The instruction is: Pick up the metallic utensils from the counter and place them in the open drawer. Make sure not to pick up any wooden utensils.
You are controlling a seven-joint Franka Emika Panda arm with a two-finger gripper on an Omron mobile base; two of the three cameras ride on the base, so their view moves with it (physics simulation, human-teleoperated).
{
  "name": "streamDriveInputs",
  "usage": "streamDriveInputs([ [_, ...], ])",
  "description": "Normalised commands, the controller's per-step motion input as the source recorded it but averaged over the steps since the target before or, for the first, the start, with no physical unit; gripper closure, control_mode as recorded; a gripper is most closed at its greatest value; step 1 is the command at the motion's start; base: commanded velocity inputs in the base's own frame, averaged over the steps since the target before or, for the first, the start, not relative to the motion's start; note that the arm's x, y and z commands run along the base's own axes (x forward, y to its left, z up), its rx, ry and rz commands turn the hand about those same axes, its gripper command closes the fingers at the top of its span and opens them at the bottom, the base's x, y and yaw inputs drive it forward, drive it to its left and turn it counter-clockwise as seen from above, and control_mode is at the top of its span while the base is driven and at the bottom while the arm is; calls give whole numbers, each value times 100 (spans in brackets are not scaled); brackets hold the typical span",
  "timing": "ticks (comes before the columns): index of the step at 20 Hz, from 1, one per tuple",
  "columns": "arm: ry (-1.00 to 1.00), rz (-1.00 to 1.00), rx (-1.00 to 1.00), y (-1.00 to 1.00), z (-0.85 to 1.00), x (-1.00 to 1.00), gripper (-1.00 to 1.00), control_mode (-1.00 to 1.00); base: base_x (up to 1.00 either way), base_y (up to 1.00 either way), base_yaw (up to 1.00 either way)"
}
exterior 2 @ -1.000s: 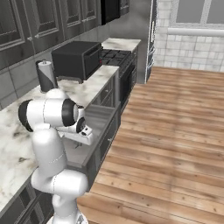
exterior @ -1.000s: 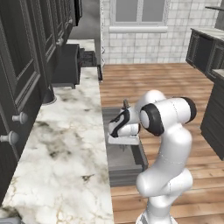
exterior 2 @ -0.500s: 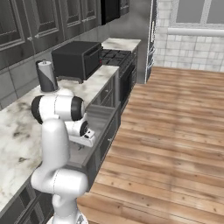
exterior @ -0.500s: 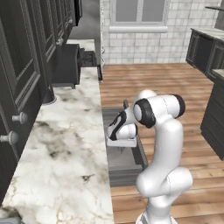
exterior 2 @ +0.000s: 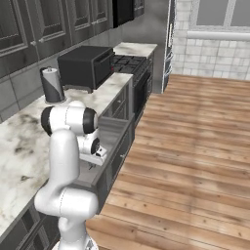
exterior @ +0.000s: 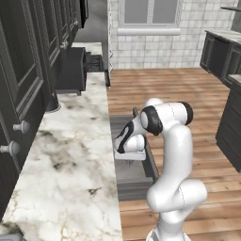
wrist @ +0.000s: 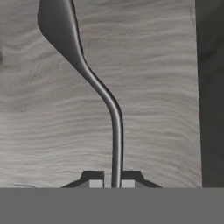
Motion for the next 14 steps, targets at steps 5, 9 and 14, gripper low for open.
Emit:
streamDriveInputs([
  [5,0,0,0,0,-17,3,100,-100,0,0,0],
  [9,0,0,0,0,-23,9,100,-100,0,0,0],
  [14,0,0,0,1,-23,9,100,-100,0,0,0],
])
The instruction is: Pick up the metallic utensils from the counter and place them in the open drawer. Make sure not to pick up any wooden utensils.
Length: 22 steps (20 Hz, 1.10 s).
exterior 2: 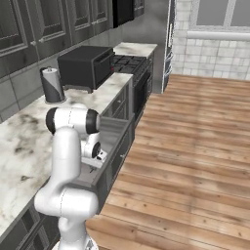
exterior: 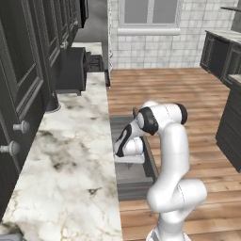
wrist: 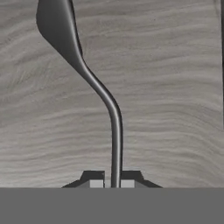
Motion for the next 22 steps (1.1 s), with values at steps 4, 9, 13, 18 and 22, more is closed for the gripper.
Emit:
streamDriveInputs([
  [4,0,0,0,0,-21,7,100,-100,0,0,0],
  [9,0,0,0,1,-20,7,100,-100,0,0,0],
  [13,0,0,0,1,-12,4,100,-100,0,0,0],
  [18,0,0,0,2,-2,1,-100,-100,0,0,0],
  [22,0,0,0,1,0,0,-100,-100,0,0,0],
])
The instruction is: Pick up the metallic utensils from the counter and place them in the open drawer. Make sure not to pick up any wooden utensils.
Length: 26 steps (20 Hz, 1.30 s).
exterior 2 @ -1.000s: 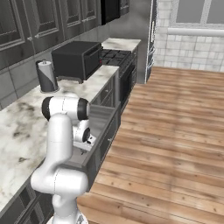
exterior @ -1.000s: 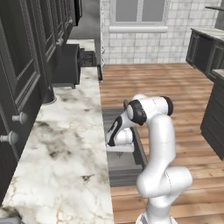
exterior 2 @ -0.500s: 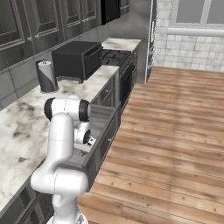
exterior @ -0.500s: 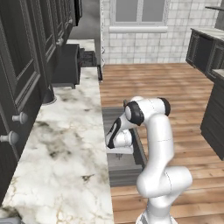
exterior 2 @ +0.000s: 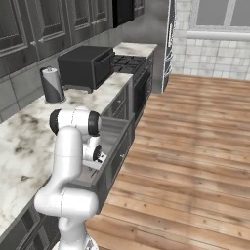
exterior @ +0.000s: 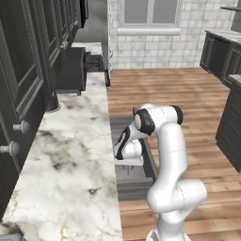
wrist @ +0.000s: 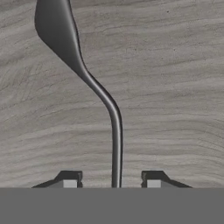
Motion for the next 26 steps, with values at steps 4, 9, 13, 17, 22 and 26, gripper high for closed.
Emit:
streamDriveInputs([
  [4,0,0,0,6,0,0,-100,-100,0,0,0],
  [9,3,-3,-2,13,7,0,-100,-100,0,0,0],
  [13,0,-1,-1,0,46,-4,-100,-100,0,0,0],
  [17,0,0,0,0,62,-11,-100,-100,0,0,0],
  [22,-2,0,0,0,77,-11,-100,-100,0,0,0],
  [26,-4,0,0,-5,90,-33,-100,-100,0,0,0],
])
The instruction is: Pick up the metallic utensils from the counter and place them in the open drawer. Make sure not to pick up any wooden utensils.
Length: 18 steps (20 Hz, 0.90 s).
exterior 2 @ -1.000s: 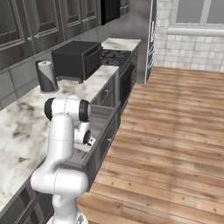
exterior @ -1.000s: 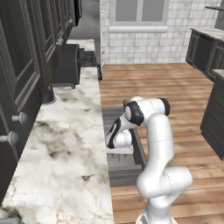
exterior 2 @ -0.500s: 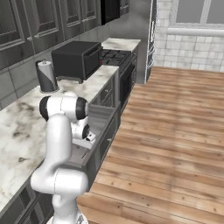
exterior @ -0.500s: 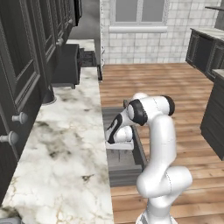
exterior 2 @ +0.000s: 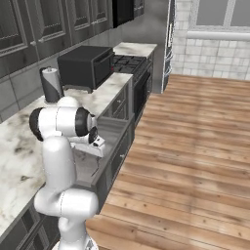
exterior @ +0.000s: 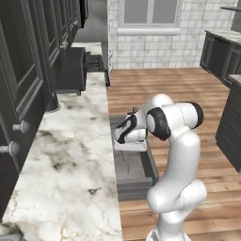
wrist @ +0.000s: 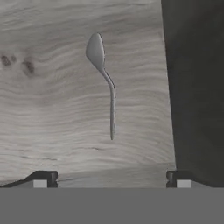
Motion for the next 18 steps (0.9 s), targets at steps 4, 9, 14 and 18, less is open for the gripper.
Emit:
streamDriveInputs([
  [4,-7,2,0,-21,94,-63,-100,-100,0,0,0],
  [9,-4,1,0,-36,89,-77,-100,-100,0,0,0],
  [14,0,0,0,-61,55,-91,-100,-100,0,0,0],
  [18,0,3,-2,-39,79,-78,-100,-100,0,0,0],
])
